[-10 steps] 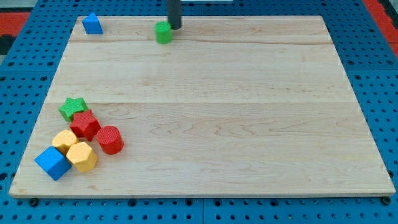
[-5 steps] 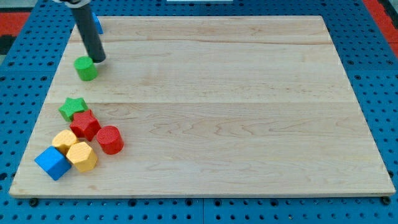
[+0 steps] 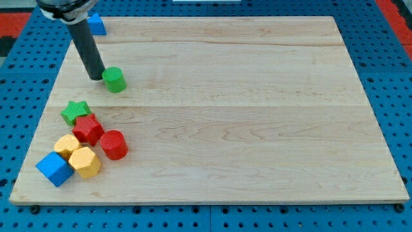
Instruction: Move the green circle to the right of the green star
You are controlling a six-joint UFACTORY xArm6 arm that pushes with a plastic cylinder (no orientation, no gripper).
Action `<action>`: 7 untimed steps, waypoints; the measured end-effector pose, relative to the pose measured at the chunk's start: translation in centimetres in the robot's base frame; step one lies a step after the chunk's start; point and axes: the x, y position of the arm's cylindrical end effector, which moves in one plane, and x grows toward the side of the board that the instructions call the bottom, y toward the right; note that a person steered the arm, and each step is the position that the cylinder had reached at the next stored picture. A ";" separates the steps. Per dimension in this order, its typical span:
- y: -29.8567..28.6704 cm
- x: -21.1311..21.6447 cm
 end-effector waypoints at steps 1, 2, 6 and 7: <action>1.3 -0.4; 3.7 -0.4; 14.4 9.1; 16.6 8.7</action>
